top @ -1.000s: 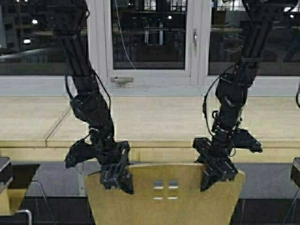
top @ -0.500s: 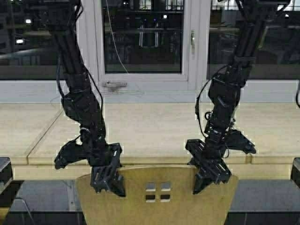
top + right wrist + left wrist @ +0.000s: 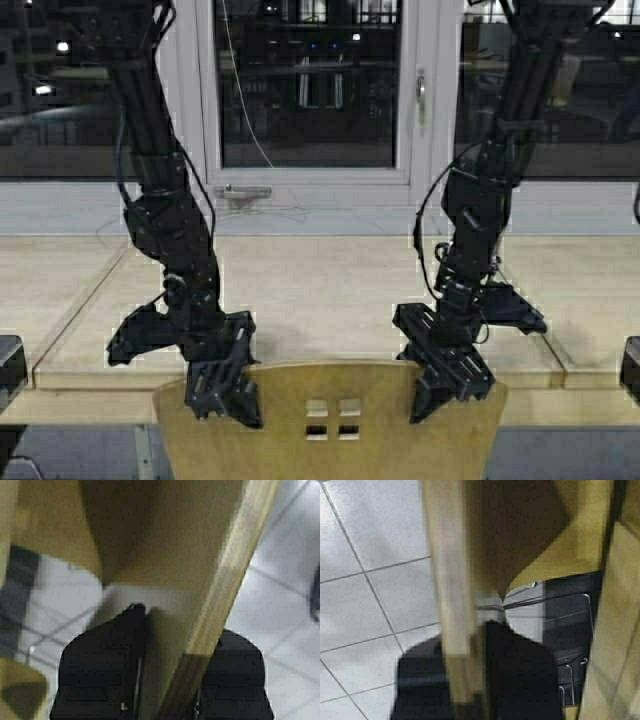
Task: Push the chairs under the table
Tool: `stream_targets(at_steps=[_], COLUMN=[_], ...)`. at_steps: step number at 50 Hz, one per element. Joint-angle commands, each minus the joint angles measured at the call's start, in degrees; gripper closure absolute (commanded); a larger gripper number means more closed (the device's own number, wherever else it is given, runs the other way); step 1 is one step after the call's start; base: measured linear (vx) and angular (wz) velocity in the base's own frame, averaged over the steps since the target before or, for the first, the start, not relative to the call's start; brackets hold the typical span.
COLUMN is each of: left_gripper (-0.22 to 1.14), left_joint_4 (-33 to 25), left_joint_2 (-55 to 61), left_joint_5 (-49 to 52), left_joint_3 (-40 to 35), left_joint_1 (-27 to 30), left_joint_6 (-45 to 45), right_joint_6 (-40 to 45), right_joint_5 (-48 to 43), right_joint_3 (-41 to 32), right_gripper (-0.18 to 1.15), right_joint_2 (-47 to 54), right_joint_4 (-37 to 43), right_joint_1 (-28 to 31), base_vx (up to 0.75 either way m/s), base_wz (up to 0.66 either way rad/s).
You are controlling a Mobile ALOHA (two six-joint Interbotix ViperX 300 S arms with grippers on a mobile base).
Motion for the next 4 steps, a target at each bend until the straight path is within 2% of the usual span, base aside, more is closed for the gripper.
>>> stream_targets(at_steps=[1,4], left_gripper=[0.88,0.88], left_joint_4=[1.85,1.85], left_joint_2=[-5.54,-5.62], left_joint_5=[-1.23,-1.23], left_joint_3=[0.18,0.26], left_joint_1=[0.97,0.79], left_joint_6=[6.33,6.33], right_joint_6=[-9.4,-9.4], right_joint_5=[-0.18,-0.26], right_joint_3=[0.62,0.88], right_gripper=[0.93,0.93], right_joint_2=[-2.9,-3.25], right_joint_4=[-1.32,-1.32], right_joint_1=[0.09,0.09], base_vx=[0.12,0.11], base_wz=[0.02,0.02])
